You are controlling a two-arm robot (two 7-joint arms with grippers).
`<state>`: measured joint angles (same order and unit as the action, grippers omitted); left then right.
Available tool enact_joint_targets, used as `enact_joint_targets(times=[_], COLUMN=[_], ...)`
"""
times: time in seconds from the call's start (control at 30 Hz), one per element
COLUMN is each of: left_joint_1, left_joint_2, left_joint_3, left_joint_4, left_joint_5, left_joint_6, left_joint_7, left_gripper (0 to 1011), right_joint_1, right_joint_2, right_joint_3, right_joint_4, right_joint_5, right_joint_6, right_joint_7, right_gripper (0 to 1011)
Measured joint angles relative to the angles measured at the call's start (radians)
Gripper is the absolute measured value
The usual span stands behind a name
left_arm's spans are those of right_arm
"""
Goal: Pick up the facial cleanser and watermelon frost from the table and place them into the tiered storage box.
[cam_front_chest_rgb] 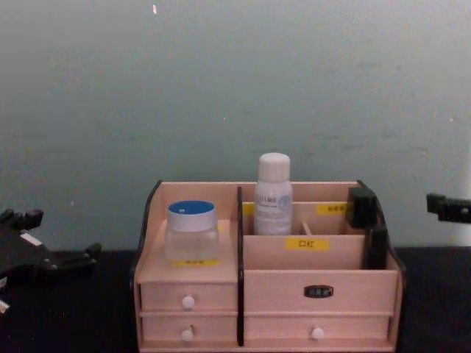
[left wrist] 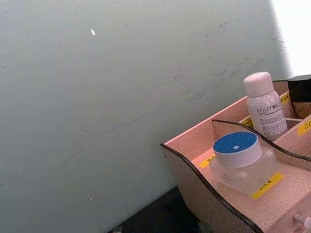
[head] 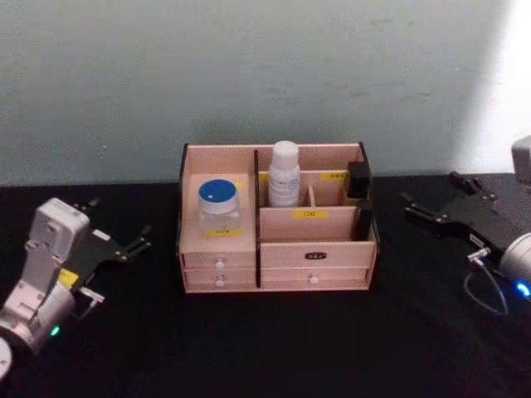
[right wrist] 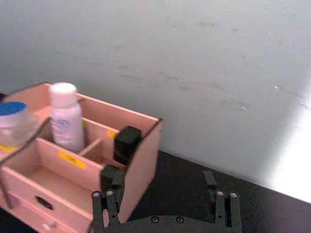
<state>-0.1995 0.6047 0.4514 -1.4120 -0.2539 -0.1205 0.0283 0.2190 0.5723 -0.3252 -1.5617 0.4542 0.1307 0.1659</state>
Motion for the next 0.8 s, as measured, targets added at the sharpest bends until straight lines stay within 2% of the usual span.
enact_joint_targets(times=[0.4, 0.8], left_joint_1=[0.000, 0.000], left_joint_2=[0.000, 0.000], left_joint_3=[0.000, 0.000], left_joint_4=[0.000, 0.000], left_joint_5=[0.000, 0.000], left_joint_6=[0.000, 0.000], left_joint_7=[0.000, 0.000], left_gripper=[1001, 1001], right_joint_1=[0.010, 0.028], right_joint_2=[-0.087, -0.133], right_joint_3=[-0.028, -0.031], right_joint_4=[0.108, 0.172], right_joint_5=[-0.133, -0.171], right_joint_6=[-0.059, -0.062], right_joint_7=[-0.092, -0.086], right_gripper=[1003, 1003])
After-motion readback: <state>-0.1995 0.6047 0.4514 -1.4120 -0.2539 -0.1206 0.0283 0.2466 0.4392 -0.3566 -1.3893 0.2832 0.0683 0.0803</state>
